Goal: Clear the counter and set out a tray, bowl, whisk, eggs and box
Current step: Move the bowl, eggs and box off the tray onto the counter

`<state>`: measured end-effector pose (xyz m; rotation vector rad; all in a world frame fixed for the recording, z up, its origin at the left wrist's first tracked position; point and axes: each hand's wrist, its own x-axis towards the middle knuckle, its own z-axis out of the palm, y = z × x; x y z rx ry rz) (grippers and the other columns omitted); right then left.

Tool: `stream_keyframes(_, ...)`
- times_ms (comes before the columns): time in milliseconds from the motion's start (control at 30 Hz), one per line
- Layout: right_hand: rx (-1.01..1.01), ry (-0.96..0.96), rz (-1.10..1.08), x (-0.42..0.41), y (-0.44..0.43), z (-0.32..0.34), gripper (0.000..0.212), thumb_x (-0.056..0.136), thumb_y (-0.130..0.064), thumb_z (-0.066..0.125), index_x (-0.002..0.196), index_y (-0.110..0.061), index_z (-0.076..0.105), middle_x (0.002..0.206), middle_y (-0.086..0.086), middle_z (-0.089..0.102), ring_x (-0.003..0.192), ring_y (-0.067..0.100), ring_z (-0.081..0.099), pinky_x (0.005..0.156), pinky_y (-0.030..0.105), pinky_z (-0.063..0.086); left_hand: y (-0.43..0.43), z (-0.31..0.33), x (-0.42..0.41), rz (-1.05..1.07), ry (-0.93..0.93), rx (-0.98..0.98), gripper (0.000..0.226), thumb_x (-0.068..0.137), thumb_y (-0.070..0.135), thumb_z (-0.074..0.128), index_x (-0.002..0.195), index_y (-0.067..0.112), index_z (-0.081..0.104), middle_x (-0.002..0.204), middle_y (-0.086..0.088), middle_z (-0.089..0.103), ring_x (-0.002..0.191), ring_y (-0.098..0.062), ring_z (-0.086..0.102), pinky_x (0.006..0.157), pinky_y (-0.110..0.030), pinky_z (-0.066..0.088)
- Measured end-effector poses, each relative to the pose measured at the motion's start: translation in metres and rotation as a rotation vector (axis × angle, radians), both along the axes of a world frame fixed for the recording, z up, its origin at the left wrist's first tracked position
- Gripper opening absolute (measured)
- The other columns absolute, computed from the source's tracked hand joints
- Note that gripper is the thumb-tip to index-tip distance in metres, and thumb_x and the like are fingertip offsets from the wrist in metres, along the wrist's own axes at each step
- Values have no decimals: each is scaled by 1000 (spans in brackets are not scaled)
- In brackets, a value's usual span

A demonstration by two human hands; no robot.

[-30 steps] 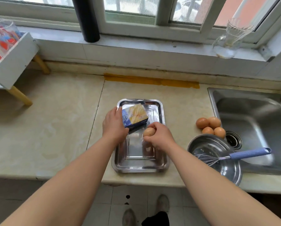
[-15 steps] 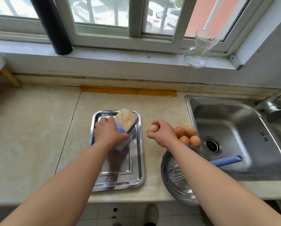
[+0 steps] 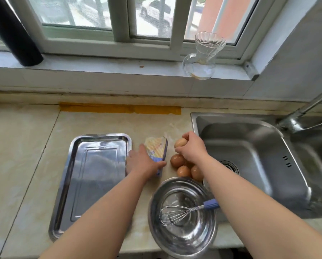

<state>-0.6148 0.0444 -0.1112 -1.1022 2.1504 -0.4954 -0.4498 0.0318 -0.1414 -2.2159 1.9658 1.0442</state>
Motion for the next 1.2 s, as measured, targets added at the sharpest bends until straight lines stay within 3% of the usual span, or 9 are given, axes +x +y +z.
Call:
stream_keyframes(167, 55, 28, 54, -13, -12, -9, 51, 78, -17, 71, 125, -17, 51, 125, 7, 58, 112, 25, 56, 93, 33, 47, 2, 0, -15, -58, -106, 9, 119, 60, 70, 71, 150, 31, 4, 144, -21, 30, 129, -38, 42, 102, -45, 40)
stream_keyframes(267, 90, 14, 77, -16, -17, -15, 49, 77, -17, 70, 123, -18, 52, 123, 7, 58, 108, 25, 57, 91, 34, 49, 1, 2, -19, -79, -120, 48, 123, 61, 76, 66, 150, 34, -7, 150, -22, 21, 131, -39, 43, 102, -45, 41)
stream_keyframes(467, 103, -11, 106, -18, -20, -24, 47, 82, -19, 64, 127, -20, 53, 126, 7, 58, 109, 25, 55, 82, 30, 45, 2, 2, -18, -77, -93, 61, 127, 55, 85, 60, 150, 35, -8, 150, -20, 25, 124, -37, 51, 95, -42, 44)
stream_keyframes(767, 120, 4, 182, -17, -17, -19, 50, 91, -24, 50, 140, -18, 45, 141, 8, 50, 125, 29, 50, 100, 36, 44, 11, 4, -20, -118, -121, 71, 130, 59, 73, 70, 150, 31, -14, 146, -19, 30, 120, -34, 54, 92, -39, 45)
stream_keyframes(967, 129, -3, 205, -19, -11, -17, 53, 89, -27, 57, 140, -18, 45, 139, 9, 52, 122, 28, 52, 97, 35, 44, 10, 6, -20, -119, -126, 85, 132, 59, 71, 72, 149, 30, -16, 144, -19, 34, 124, -34, 50, 95, -42, 44)
stream_keyframes(1200, 142, 32, 239, -17, -3, -17, 59, 95, -25, 47, 150, -21, 27, 151, 7, 39, 135, 29, 41, 107, 37, 37, 12, 5, -17, -93, -70, 97, 130, 63, 68, 72, 149, 32, -18, 147, -20, 32, 129, -35, 46, 101, -45, 40)
